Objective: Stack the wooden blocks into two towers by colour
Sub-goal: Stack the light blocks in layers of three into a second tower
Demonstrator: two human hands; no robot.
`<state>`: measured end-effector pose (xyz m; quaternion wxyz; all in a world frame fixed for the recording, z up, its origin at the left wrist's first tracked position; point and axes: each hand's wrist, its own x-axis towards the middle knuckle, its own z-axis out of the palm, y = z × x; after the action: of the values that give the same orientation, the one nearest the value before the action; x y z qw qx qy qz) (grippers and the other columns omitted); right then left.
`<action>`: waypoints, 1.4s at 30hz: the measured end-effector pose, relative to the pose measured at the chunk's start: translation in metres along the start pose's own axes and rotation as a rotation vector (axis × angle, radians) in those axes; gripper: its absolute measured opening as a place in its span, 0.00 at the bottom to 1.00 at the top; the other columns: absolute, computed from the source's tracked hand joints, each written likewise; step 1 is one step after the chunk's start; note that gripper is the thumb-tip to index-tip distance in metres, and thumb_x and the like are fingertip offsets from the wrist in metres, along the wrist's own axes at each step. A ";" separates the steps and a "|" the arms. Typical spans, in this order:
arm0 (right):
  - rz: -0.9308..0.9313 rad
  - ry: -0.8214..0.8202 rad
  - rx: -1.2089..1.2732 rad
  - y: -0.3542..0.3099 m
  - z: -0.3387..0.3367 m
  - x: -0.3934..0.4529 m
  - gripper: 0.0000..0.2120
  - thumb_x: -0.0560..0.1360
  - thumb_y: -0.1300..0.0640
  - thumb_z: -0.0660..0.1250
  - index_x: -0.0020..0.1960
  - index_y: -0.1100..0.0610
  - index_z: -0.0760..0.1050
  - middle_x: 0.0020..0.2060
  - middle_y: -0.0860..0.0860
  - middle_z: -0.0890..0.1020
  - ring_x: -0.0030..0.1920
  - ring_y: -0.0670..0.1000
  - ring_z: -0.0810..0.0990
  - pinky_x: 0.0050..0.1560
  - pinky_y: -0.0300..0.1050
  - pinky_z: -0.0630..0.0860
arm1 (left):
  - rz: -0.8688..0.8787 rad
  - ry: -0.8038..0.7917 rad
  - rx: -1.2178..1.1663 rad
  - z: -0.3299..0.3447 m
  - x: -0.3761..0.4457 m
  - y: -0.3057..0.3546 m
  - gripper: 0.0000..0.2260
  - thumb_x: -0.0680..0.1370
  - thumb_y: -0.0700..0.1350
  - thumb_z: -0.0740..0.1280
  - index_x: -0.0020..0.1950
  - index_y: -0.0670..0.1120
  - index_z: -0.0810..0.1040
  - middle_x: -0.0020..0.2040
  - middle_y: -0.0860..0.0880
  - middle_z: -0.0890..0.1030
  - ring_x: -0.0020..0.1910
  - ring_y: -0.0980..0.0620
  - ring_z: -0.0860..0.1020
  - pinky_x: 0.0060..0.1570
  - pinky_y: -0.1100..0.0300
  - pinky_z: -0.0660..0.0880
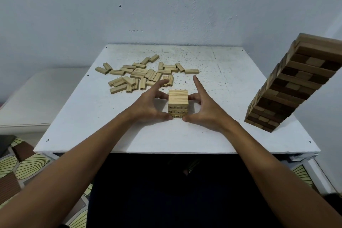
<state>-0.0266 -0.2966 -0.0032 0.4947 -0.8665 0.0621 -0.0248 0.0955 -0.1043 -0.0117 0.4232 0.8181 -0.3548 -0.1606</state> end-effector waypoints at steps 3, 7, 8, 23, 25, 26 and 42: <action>-0.009 0.006 0.004 0.002 0.001 0.002 0.58 0.67 0.60 0.78 0.78 0.42 0.37 0.61 0.48 0.77 0.64 0.43 0.72 0.54 0.32 0.68 | 0.004 0.018 -0.012 0.001 0.000 -0.002 0.49 0.63 0.42 0.82 0.76 0.58 0.57 0.54 0.54 0.80 0.61 0.58 0.74 0.60 0.60 0.67; -0.015 0.007 0.010 0.005 0.001 0.004 0.58 0.67 0.59 0.78 0.78 0.44 0.38 0.61 0.48 0.78 0.65 0.43 0.72 0.54 0.30 0.68 | 0.026 0.035 -0.018 0.002 0.000 -0.004 0.48 0.63 0.42 0.82 0.75 0.57 0.58 0.53 0.53 0.81 0.60 0.60 0.75 0.60 0.63 0.67; -0.015 0.008 0.009 0.005 0.002 0.005 0.58 0.66 0.59 0.78 0.78 0.44 0.38 0.61 0.48 0.78 0.65 0.43 0.73 0.53 0.29 0.68 | 0.030 0.038 -0.019 0.002 0.000 -0.005 0.48 0.63 0.42 0.82 0.75 0.57 0.59 0.53 0.53 0.81 0.60 0.61 0.75 0.60 0.64 0.67; -0.016 -0.026 0.051 0.002 -0.002 -0.002 0.48 0.74 0.61 0.71 0.78 0.41 0.41 0.62 0.44 0.75 0.61 0.35 0.72 0.50 0.32 0.75 | 0.046 0.062 -0.043 0.001 -0.007 -0.003 0.46 0.62 0.42 0.82 0.74 0.57 0.61 0.55 0.60 0.78 0.58 0.66 0.73 0.54 0.73 0.69; -0.022 -0.003 0.108 0.001 -0.003 -0.002 0.43 0.75 0.61 0.69 0.78 0.44 0.47 0.63 0.44 0.74 0.62 0.38 0.71 0.49 0.30 0.75 | 0.051 0.054 -0.029 -0.004 -0.009 -0.005 0.46 0.62 0.43 0.83 0.74 0.57 0.62 0.56 0.62 0.78 0.58 0.65 0.73 0.54 0.71 0.69; -0.030 0.036 0.122 0.001 -0.003 -0.001 0.39 0.74 0.59 0.69 0.78 0.45 0.51 0.63 0.45 0.74 0.62 0.41 0.72 0.52 0.31 0.73 | 0.060 0.050 -0.020 -0.008 -0.010 -0.006 0.45 0.62 0.44 0.82 0.74 0.57 0.63 0.57 0.62 0.77 0.56 0.66 0.73 0.53 0.71 0.69; 0.014 0.425 -0.075 0.002 -0.008 0.087 0.17 0.77 0.63 0.63 0.65 0.57 0.75 0.66 0.52 0.75 0.66 0.51 0.72 0.63 0.42 0.69 | 0.262 0.172 0.452 -0.017 0.046 -0.010 0.21 0.76 0.49 0.65 0.67 0.44 0.76 0.66 0.46 0.77 0.67 0.49 0.72 0.67 0.50 0.69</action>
<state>0.0582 -0.3163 -0.0024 0.4382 -0.8591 0.1718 -0.2010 0.1414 -0.1236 -0.0075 0.2754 0.8496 -0.4472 0.0488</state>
